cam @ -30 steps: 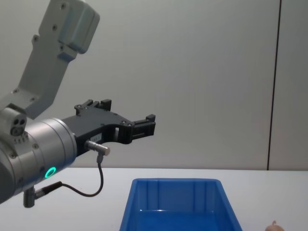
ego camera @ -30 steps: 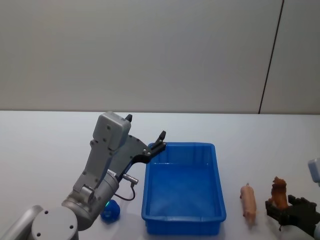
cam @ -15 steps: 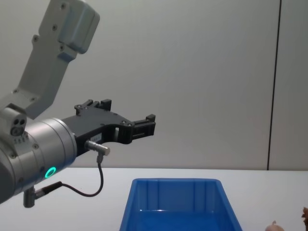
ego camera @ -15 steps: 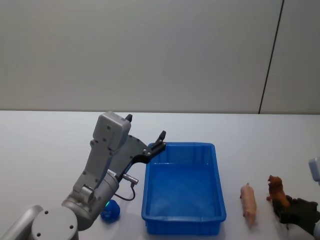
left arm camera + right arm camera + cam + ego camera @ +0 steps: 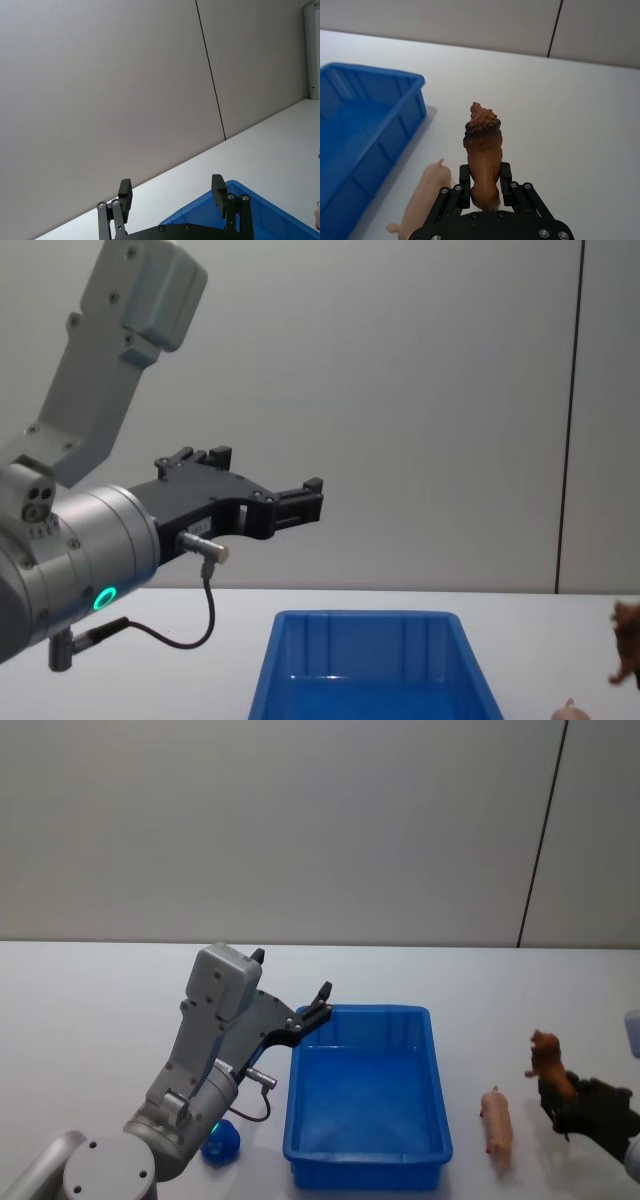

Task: Pick up the two dolls from the table and place them into the box.

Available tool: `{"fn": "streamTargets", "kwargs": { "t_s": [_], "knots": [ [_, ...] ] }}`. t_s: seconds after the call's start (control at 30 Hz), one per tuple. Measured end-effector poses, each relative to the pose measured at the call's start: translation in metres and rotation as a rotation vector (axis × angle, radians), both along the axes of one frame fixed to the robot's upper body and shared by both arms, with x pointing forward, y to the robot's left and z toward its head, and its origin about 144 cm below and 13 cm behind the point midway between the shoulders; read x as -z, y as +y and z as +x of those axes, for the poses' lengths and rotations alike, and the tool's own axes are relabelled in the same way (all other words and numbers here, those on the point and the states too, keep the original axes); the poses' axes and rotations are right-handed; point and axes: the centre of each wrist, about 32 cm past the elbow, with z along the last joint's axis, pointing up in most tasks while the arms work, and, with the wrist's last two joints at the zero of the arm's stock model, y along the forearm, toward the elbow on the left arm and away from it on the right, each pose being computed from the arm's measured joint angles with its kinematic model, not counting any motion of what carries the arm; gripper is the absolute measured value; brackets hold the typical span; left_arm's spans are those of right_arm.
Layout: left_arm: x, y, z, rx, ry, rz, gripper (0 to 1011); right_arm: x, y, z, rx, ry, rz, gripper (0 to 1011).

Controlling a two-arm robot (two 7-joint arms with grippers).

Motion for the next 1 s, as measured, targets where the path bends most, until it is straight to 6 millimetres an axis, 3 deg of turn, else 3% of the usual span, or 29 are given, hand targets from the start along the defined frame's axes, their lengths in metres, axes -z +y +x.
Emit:
{"fn": "streamTargets", "kwargs": {
  "t_s": [0.57, 1.0],
  "knots": [
    [0.000, 0.000, 0.000, 0.000, 0.000, 0.000, 1001, -0.030, 0.017, 0.008, -0.183, -0.135, 0.034, 334],
    [0.000, 0.000, 0.000, 0.000, 0.000, 0.000, 1001, -0.045, 0.047, 0.017, -0.386, -0.143, 0.049, 334]
  ]
}}
